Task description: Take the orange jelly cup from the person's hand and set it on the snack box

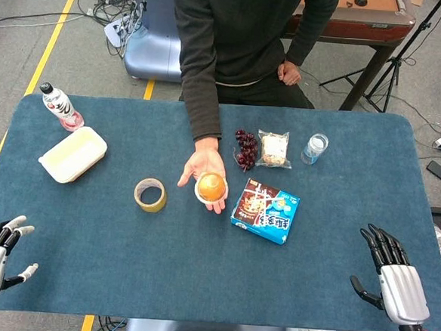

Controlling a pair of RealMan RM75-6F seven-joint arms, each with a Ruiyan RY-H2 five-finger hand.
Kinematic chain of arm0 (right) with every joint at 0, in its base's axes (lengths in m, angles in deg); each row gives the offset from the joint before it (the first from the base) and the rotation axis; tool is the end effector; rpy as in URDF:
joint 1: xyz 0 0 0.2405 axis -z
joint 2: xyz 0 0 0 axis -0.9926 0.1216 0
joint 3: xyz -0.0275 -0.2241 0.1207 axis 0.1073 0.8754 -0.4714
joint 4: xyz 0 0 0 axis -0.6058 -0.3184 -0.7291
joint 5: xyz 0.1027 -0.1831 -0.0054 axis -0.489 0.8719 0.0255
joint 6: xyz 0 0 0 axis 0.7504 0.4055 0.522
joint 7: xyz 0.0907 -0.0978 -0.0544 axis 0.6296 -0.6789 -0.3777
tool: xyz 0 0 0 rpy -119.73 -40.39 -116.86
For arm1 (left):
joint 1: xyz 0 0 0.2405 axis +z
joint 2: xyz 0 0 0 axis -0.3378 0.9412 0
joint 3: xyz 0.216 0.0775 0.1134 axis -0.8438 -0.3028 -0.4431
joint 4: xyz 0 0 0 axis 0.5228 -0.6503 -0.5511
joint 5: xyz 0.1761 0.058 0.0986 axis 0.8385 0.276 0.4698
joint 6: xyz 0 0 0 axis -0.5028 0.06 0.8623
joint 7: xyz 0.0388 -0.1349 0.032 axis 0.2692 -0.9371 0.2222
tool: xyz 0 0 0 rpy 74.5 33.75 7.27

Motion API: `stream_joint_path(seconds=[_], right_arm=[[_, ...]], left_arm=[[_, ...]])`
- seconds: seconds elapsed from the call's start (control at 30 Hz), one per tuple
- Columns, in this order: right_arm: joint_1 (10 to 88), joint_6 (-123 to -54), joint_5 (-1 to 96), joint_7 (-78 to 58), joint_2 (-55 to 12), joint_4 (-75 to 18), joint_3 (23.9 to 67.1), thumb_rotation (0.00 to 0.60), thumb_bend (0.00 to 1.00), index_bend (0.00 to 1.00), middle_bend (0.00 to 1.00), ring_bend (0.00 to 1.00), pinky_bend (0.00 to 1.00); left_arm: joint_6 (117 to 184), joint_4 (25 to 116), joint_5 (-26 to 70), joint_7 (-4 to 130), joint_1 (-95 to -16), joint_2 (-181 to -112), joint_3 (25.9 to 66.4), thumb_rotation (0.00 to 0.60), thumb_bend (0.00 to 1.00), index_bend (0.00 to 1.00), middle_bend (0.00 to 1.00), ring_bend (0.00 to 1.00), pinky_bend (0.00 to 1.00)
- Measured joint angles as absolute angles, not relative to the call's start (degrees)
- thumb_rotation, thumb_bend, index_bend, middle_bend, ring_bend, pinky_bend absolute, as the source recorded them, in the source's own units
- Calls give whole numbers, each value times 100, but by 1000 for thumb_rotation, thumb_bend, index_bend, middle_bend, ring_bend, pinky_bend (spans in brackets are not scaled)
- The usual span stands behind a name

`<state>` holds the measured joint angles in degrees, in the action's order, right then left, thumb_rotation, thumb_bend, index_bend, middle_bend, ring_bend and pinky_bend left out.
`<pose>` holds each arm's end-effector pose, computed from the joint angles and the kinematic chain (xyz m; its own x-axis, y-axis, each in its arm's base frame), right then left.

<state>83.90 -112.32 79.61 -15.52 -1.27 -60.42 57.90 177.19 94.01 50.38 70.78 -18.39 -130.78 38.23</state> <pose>-0.2608 -0.1316 0.1373 0.2600 -0.0729 0.9629 -0.9645 -0.0665 0.2554 -0.2998 0.1379 0.1434 0.4224 -0.0159 0.9063 0.9061 0.0355 -0.4216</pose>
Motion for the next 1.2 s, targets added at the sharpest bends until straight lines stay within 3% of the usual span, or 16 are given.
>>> stream_joint_path(seconds=[0.73, 0.93, 1.2], right_arm=[[8118, -10895, 7952, -1698, -25, -6209, 5686, 600, 256, 9, 22, 0, 92], [7775, -10456, 7824, -1855, 63, -6443, 5509, 600, 256, 9, 22, 0, 92], [6903, -9355, 7193, -1921, 111, -6713, 5041, 600, 255, 10, 42, 0, 92]], left_arm=[[17716, 9388, 5021, 7057, -1838, -13072, 3827, 600, 171, 283, 165, 137, 31], [17703, 9354, 5016, 7024, -1839, -13088, 3822, 600, 171, 283, 165, 137, 31], [17708, 9319, 5011, 7000, -1834, -13097, 3821, 600, 171, 283, 165, 137, 31]])
